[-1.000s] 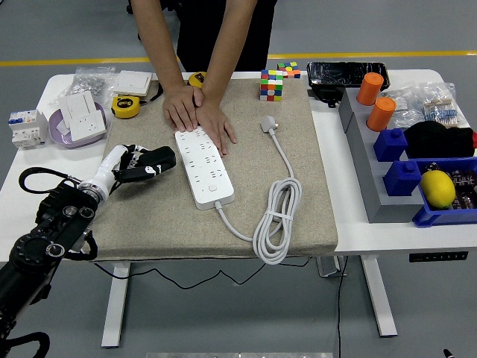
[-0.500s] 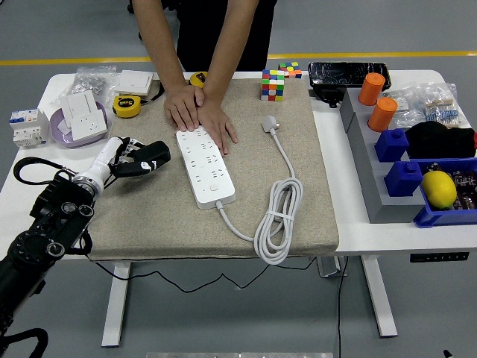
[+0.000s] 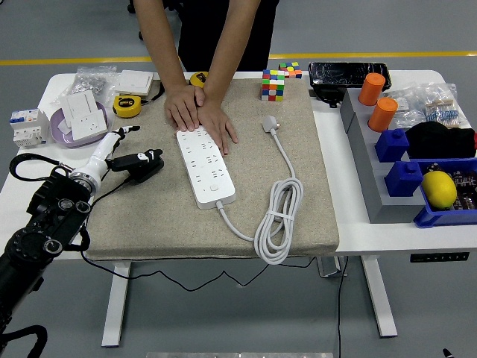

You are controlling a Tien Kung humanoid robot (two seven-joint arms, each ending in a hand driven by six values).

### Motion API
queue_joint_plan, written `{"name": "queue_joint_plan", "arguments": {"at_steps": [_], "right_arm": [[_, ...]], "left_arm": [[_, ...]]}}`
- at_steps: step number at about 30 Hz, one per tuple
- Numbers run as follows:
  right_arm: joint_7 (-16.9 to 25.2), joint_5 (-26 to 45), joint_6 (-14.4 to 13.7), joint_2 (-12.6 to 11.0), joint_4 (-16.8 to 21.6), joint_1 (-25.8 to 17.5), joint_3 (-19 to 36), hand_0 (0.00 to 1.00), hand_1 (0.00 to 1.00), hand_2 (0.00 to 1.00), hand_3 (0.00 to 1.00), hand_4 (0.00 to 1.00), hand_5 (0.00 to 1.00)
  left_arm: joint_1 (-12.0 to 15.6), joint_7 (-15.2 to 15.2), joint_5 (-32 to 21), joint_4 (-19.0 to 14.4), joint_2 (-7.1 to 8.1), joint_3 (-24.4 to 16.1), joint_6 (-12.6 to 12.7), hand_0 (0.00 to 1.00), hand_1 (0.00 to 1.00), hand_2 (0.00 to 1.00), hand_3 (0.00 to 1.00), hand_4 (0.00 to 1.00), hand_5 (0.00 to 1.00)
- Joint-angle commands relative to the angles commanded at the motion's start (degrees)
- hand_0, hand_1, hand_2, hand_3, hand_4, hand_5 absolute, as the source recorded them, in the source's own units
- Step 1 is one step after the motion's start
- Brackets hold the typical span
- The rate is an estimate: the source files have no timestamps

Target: Pick up the plug,place it near the board,insert it into the board,press the button

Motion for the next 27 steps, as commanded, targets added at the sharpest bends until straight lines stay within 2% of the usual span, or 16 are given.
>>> {"name": "queue_joint_plan", "arguments": {"at_steps": [3, 4, 6, 9, 10, 12, 15, 16, 18, 24, 27], "right_arm": [[0.0, 0.0, 0.0, 0.0, 0.0, 0.0, 0.0, 0.969, 0.893, 0.831, 0.844, 0.998, 0.998], [0.0, 0.0, 0.0, 0.0, 0.0, 0.0, 0.1, 0.969, 0.893, 0.832, 0.844, 0.998, 0.998], [0.0, -0.2, 0.0, 0.0, 0.0, 0.0, 0.2, 0.969, 0.893, 0.832, 0.844, 0.998, 0.998], [0.0, -0.2, 0.0, 0.1, 0.0, 0.0, 0.2, 0.969, 0.893, 0.832, 0.844, 0.998, 0.998], [0.0, -0.2, 0.0, 0.2, 0.0, 0.1, 0.2, 0.969, 0.893, 0.832, 0.844, 0.998, 0.998], [0.0, -0.2, 0.0, 0.2, 0.0, 0.1, 0.2, 0.969, 0.893, 0.832, 0.844, 0.998, 0.998], [0.0, -0.5, 0.0, 0.3, 0.0, 0.0, 0.4, 0.969, 0.893, 0.832, 0.844, 0.998, 0.998], [0.0, -0.6, 0.0, 0.3, 0.0, 0.0, 0.4, 0.969, 0.893, 0.831, 0.844, 0.998, 0.998], [0.0, -0.8, 0.1, 0.3, 0.0, -0.1, 0.5, 0.969, 0.893, 0.831, 0.844, 0.998, 0.998], [0.0, -1.3, 0.1, 0.4, 0.0, -0.3, 0.4, 0.969, 0.893, 0.831, 0.843, 0.998, 0.998], [0.0, -1.6, 0.2, 0.4, 0.0, -0.4, 0.6, 0.969, 0.893, 0.831, 0.843, 0.998, 0.998]], "left_arm": [[0.2, -0.1, 0.3, -0.5, -0.03, -0.7, 0.4, 0.998, 0.998, 0.998, 0.931, 0.998, 0.476], [0.3, -0.4, -0.1, -0.9, -0.04, -0.9, 1.1, 0.998, 0.998, 0.998, 0.92, 0.998, 0.676], [0.7, -1.5, -1.9, -1.9, -0.15, -1.4, 3.2, 0.998, 0.998, 0.998, 0.92, 0.998, 0.676], [2.4, -4.9, -6.4, -5.1, -1.08, -4.4, 8.0, 0.998, 0.998, 0.998, 0.92, 0.998, 0.676], [2.8, -5.5, -7.2, -6.0, -1.3, -5.3, 8.9, 0.986, 0.998, 0.934, 0.868, 0.998, 0.712], [5.0, -7.5, -10.3, -10.1, -2.39, -8.8, 11.3, 0.986, 0.998, 0.934, 0.868, 0.998, 0.712], [7.8, -9.2, -14.2, -15.3, -3.51, -12.7, 12.9, 0.986, 0.998, 0.934, 0.868, 0.998, 0.712], [8.7, -9.7, -15.9, -17.2, -3.85, -13.9, 13.2, 0.909, 0.93, 0.878, 0.834, 0.998, 0.751], [10.8, -10.8, -19.5, -21.2, -4.58, -16.5, 13.7, 0.909, 0.93, 0.878, 0.834, 0.998, 0.751], [17.9, -11.9, -26.9, -32.1, -6.62, -23.0, 13.7, 0.896, 0.911, 0.862, 0.839, 0.998, 0.769], [21.8, -12.0, -29.8, -37.0, -7.06, -25.0, 12.9, 0.896, 0.911, 0.862, 0.839, 0.998, 0.769]]}}
